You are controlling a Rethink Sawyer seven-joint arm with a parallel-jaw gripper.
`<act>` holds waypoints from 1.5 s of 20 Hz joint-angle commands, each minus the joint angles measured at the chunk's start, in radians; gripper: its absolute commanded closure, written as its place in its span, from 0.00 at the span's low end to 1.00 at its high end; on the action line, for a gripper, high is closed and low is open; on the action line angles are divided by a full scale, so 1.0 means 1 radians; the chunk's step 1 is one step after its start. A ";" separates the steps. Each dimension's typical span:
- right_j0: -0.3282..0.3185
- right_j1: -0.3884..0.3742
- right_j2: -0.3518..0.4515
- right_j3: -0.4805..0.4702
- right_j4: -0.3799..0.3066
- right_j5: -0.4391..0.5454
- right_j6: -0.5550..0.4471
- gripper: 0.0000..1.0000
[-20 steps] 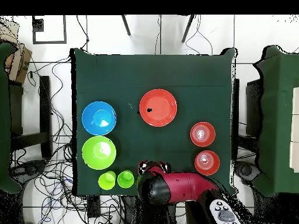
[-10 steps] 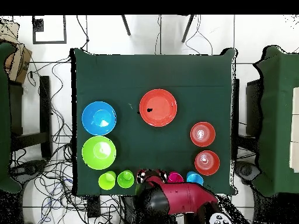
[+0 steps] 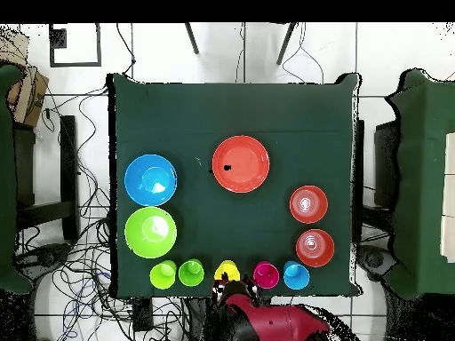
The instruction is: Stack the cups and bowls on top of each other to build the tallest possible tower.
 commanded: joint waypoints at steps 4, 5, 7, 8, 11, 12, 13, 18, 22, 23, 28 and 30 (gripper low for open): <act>0.047 0.202 -0.161 0.021 -0.131 -0.264 0.133 0.00; 0.057 0.227 -0.177 0.010 -0.128 -0.282 0.134 0.00; 0.071 0.268 -0.193 -0.017 -0.112 -0.301 0.135 0.00; 0.073 0.284 -0.193 -0.028 -0.104 -0.302 0.135 0.00; 0.086 0.325 -0.193 -0.057 -0.078 -0.325 0.135 0.00; 0.080 0.328 -0.185 -0.064 -0.079 -0.320 0.131 0.00; 0.076 0.331 -0.183 -0.067 -0.080 -0.320 0.129 0.00; 0.037 0.290 -0.184 -0.039 -0.115 -0.308 0.115 0.00; 0.044 0.321 -0.248 -0.015 -0.146 -0.379 0.117 0.00; 0.052 0.358 -0.268 -0.023 -0.148 -0.410 0.118 0.00; 0.109 0.581 -0.349 -0.093 -0.097 -0.609 0.108 0.00; 0.116 0.607 -0.352 -0.104 -0.082 -0.629 0.108 0.00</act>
